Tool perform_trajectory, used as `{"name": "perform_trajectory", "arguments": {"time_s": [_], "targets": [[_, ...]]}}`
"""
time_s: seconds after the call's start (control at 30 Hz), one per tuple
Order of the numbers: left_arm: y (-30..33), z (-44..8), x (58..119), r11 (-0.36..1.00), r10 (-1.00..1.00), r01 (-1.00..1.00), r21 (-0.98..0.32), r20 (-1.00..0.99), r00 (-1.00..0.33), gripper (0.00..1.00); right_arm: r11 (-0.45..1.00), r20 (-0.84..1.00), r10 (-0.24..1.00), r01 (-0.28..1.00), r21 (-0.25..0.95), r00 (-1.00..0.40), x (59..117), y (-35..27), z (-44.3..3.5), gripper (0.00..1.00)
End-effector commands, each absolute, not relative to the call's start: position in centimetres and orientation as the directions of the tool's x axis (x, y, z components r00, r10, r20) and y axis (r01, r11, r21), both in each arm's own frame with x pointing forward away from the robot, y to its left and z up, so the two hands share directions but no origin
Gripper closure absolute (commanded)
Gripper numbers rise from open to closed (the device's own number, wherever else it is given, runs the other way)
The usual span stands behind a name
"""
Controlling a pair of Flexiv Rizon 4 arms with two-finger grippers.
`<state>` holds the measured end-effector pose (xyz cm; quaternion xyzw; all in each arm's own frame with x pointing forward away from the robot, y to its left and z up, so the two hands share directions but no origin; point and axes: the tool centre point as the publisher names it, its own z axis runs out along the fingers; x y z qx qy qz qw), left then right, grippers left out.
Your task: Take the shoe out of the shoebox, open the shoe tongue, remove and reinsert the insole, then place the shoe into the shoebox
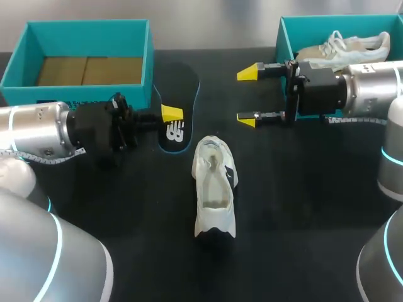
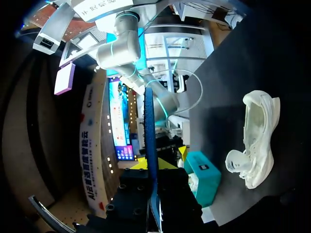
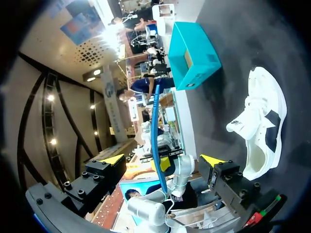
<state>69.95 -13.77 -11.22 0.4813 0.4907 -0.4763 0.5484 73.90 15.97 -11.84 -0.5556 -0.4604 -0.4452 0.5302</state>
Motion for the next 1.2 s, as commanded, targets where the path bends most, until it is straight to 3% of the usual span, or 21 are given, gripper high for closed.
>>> {"name": "perform_trajectory", "arguments": {"time_s": [0.03,0.3,0.83,0.93,1.0,1.2], "targets": [[-14.6,-12.6,69.8,0.097,-0.038,0.993,0.071,-0.996,0.075,1.0,-0.011,0.983,0.061,0.985,-0.17,0.171,74.8,17.7,-12.2,0.0],[-15.5,-13.7,69.2,0.101,-0.056,0.99,0.102,-0.993,0.108,1.0,-0.004,0.992,0.069,0.995,-0.103,0.103,75.1,19.6,-12.6,0.0],[-16.9,-15.1,69.3,0.122,-0.016,0.982,0.144,-0.989,0.147,1.0,0.034,0.995,0.036,0.995,-0.094,0.093,73.7,22.1,-15.3,0.0],[-17.0,-15.4,69.4,0.126,-0.01,0.982,0.142,-0.989,0.144,1.0,0.037,0.995,0.04,0.995,-0.095,0.094,73.6,22.4,-15.5,0.18],[-17.0,-15.4,69.4,0.127,-0.009,0.982,0.141,-0.99,0.143,1.0,0.037,0.995,0.041,0.995,-0.095,0.093,73.4,22.4,-15.6,0.5],[-17.2,-15.9,69.5,0.131,0.004,0.982,0.137,-0.99,0.138,1.0,0.044,0.994,0.043,0.994,-0.1,0.098,72.8,22.3,-15.8,0.57]]}}
